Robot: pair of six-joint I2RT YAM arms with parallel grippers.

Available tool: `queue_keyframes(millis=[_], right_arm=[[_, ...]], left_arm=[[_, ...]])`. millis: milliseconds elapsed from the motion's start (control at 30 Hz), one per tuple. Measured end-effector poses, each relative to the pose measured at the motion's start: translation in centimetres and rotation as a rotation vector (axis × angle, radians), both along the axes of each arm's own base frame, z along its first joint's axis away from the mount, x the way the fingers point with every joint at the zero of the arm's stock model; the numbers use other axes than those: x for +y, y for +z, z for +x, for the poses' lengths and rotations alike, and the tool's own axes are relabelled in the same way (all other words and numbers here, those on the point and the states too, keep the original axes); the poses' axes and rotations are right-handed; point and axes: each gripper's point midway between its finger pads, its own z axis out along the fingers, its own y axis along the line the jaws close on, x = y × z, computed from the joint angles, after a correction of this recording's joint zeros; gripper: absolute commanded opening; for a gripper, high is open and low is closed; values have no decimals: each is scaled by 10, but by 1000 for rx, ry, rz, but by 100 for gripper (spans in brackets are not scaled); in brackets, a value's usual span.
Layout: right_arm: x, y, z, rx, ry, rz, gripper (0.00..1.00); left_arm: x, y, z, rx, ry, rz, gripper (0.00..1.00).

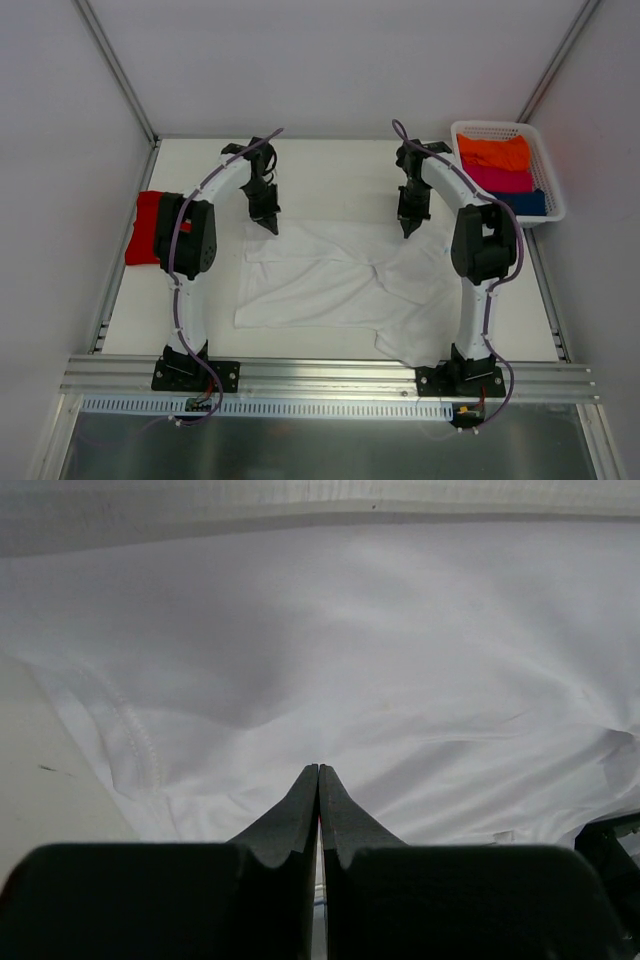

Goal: Fold and stack the t-shirts
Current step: Fold the flattened tshirt in 1/3 of the way

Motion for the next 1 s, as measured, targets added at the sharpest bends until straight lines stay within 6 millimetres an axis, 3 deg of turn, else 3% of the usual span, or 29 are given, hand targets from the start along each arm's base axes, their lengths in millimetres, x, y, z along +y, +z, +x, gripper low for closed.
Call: queue_keyframes(millis=[167,467,733,867,1000], right_arm=[[-7,-7,0,21,-15,-10,1],[-8,-48,-1,140,-16,-45,1],[-12,-56,5,169,-25,-58,0],[-15,-57,15,167,-43,-54,0],[-17,-56,33,155,-61,-42,0]], left_arm=[[6,-9,-11,51,1,29,0],[12,-35,-6,114,3,94,0],[20,-44,-6,142,6,145,0],[24,-46,2,144,24,154,0],[28,-50,24,132,65,148,0]])
